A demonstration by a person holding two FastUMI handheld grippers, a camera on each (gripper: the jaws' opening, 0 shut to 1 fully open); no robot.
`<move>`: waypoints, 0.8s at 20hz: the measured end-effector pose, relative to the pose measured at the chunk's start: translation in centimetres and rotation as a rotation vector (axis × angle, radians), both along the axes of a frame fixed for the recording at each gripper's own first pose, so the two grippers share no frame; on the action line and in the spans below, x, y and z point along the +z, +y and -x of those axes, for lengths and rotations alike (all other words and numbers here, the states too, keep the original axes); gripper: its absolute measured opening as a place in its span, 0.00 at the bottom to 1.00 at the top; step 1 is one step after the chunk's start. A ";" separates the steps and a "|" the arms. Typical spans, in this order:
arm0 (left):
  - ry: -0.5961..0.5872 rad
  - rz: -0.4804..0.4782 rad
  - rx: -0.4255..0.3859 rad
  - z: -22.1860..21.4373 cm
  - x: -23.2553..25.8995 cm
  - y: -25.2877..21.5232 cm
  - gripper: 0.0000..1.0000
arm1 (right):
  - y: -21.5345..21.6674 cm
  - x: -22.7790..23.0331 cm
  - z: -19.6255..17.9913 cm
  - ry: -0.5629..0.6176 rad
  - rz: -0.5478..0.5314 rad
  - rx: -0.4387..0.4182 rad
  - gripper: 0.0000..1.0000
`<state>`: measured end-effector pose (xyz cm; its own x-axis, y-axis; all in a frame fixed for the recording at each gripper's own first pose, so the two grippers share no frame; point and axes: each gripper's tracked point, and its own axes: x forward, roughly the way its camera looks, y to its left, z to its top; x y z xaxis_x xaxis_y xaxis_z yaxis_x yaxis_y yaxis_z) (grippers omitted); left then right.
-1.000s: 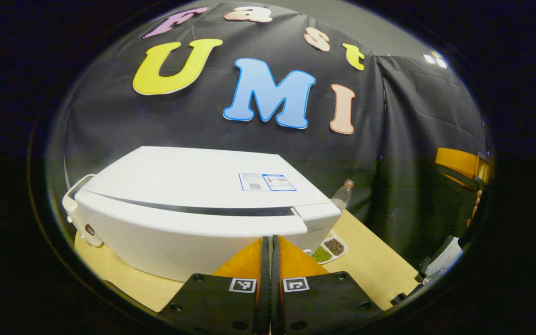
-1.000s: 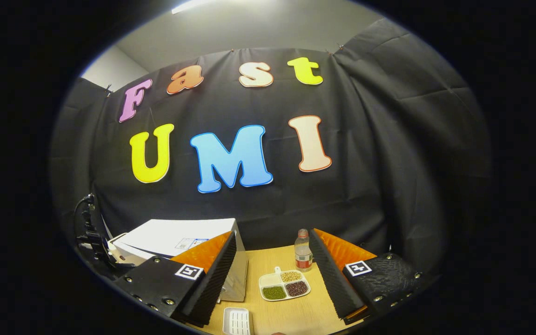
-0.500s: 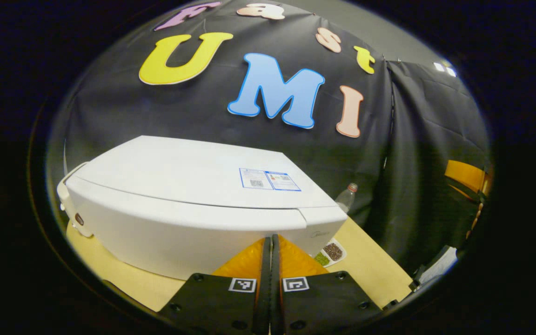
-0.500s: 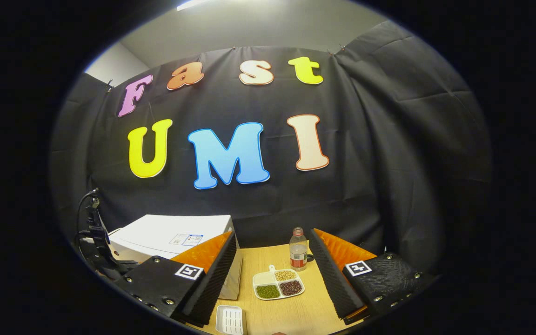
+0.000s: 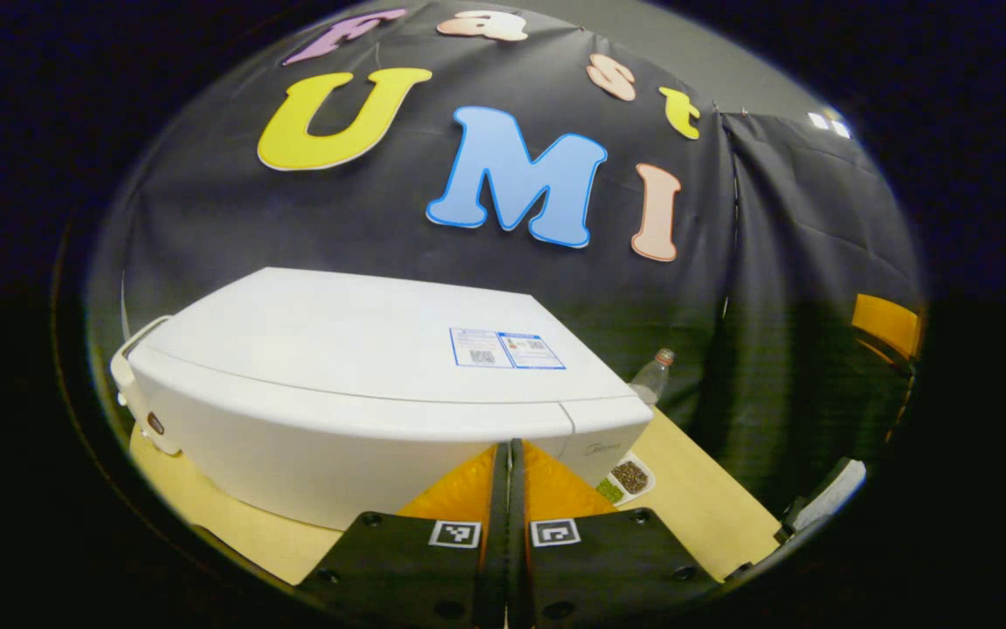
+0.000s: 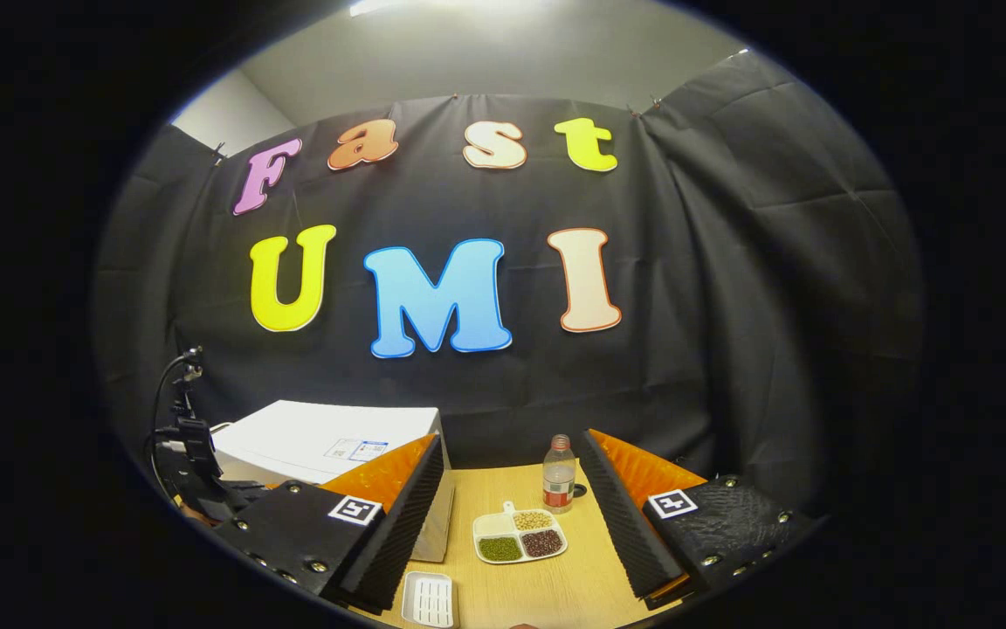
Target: Open the microwave oven with the left hand, put the food in, and close the microwave oven.
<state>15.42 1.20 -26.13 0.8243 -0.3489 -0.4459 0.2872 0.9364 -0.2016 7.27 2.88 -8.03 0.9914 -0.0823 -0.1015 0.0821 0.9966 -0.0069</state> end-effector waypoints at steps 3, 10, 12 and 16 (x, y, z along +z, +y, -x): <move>-0.100 -0.008 0.029 0.1 5.1 1.6 0.07 | 1.0 0.6 0.2 -0.011 -0.005 0.014 0.95; -0.339 -0.070 0.147 5.1 17.9 7.6 0.74 | 4.0 4.5 1.0 -0.075 -0.021 0.041 0.95; -0.372 -0.080 0.179 6.6 20.9 9.1 0.94 | 4.8 5.3 1.3 -0.081 -0.014 0.054 0.95; -0.433 -0.116 0.217 8.6 25.1 11.1 0.96 | 6.5 6.3 1.9 -0.099 -0.013 0.078 0.95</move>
